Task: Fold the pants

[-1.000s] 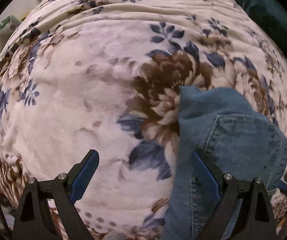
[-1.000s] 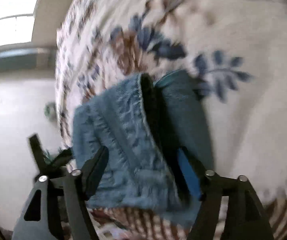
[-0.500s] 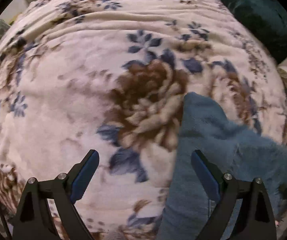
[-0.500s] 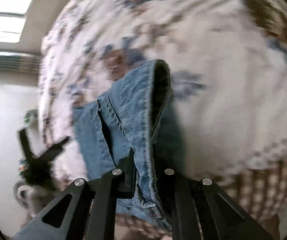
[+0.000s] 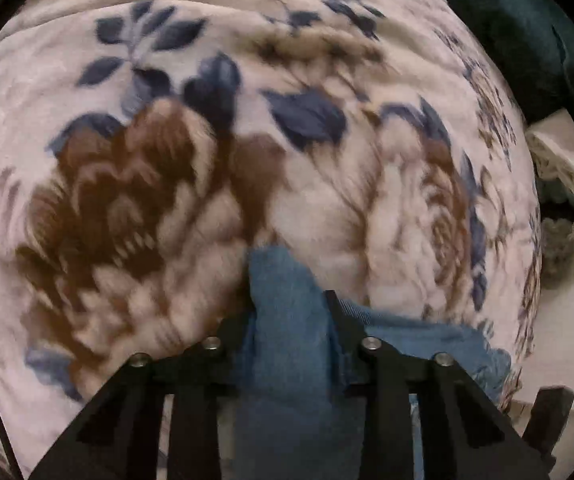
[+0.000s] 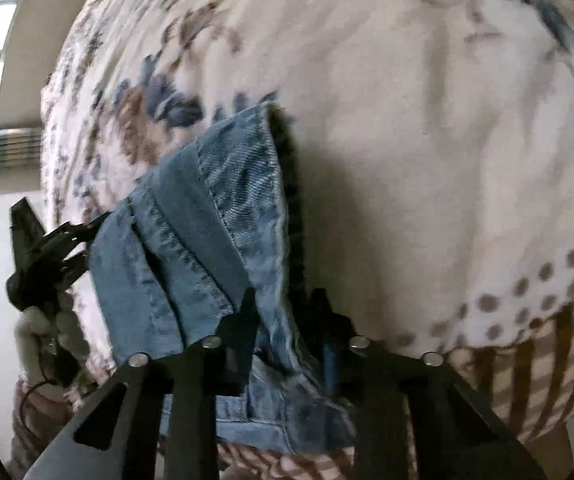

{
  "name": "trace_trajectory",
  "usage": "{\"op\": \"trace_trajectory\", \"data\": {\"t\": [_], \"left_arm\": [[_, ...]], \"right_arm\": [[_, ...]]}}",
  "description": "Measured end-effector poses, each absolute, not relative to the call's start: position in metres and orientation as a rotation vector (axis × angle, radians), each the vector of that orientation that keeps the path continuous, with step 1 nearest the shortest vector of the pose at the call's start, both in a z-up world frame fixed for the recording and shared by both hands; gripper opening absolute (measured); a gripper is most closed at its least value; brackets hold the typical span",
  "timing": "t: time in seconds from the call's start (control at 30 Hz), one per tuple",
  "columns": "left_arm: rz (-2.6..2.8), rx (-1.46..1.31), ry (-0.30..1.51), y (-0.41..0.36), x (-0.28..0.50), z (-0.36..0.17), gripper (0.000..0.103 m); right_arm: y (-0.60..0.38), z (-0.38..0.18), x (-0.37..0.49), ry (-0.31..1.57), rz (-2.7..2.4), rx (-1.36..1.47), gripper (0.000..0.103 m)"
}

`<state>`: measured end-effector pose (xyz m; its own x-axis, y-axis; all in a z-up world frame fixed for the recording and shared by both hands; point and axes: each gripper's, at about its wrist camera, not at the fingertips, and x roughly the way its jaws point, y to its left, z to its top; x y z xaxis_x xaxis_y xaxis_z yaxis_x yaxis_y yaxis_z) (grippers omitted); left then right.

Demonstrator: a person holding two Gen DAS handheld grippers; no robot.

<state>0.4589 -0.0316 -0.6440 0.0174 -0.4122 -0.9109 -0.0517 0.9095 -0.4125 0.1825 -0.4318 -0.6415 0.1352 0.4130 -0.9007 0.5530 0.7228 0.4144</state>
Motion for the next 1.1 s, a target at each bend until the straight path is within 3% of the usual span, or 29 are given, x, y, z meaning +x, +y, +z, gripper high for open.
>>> {"op": "trace_trajectory", "data": {"t": [0.17, 0.23, 0.27, 0.33, 0.5, 0.57, 0.6, 0.73, 0.83, 1.0, 1.03, 1.1], "left_arm": [[-0.222, -0.624, 1.537, -0.001, 0.464, -0.654, 0.024], [-0.232, -0.681, 1.52, 0.006, 0.461, -0.65, 0.025], [-0.25, -0.7, 1.516, 0.009, 0.459, -0.646, 0.026], [-0.253, -0.696, 1.508, 0.016, 0.454, -0.635, 0.041], [-0.265, -0.537, 1.445, 0.025, 0.424, -0.598, 0.061], [-0.28, -0.501, 1.457, 0.019, 0.412, -0.596, 0.062], [-0.292, -0.494, 1.471, 0.014, 0.406, -0.599, 0.062], [-0.299, -0.504, 1.516, 0.005, 0.398, -0.613, 0.063], [-0.296, -0.552, 1.522, 0.006, 0.409, -0.62, 0.063], [-0.303, -0.525, 1.514, -0.006, 0.435, -0.627, 0.066], [-0.307, -0.511, 1.519, -0.01, 0.44, -0.629, 0.066], [-0.321, -0.491, 1.529, -0.019, 0.448, -0.635, 0.066]], "right_arm": [[-0.436, -0.64, 0.178, 1.477, -0.151, 0.851, 0.025], [-0.435, -0.635, 0.176, 1.486, -0.127, 0.85, 0.035], [-0.437, -0.631, 0.171, 1.493, -0.124, 0.844, 0.047], [-0.439, -0.621, 0.162, 1.492, -0.12, 0.843, 0.062], [-0.441, -0.619, 0.123, 1.509, -0.139, 0.958, 0.067], [-0.432, -0.638, 0.109, 1.519, -0.103, 1.082, 0.067], [-0.428, -0.643, 0.106, 1.512, -0.095, 1.105, 0.062], [-0.425, -0.656, 0.095, 1.577, -0.231, 0.966, 0.059], [-0.434, -0.647, 0.093, 1.54, -0.234, 1.058, 0.059], [-0.453, -0.604, 0.116, 1.344, -0.201, 0.98, 0.062], [-0.455, -0.598, 0.131, 1.301, -0.172, 0.954, 0.069], [-0.456, -0.602, 0.161, 1.277, -0.128, 0.912, 0.074]]}}
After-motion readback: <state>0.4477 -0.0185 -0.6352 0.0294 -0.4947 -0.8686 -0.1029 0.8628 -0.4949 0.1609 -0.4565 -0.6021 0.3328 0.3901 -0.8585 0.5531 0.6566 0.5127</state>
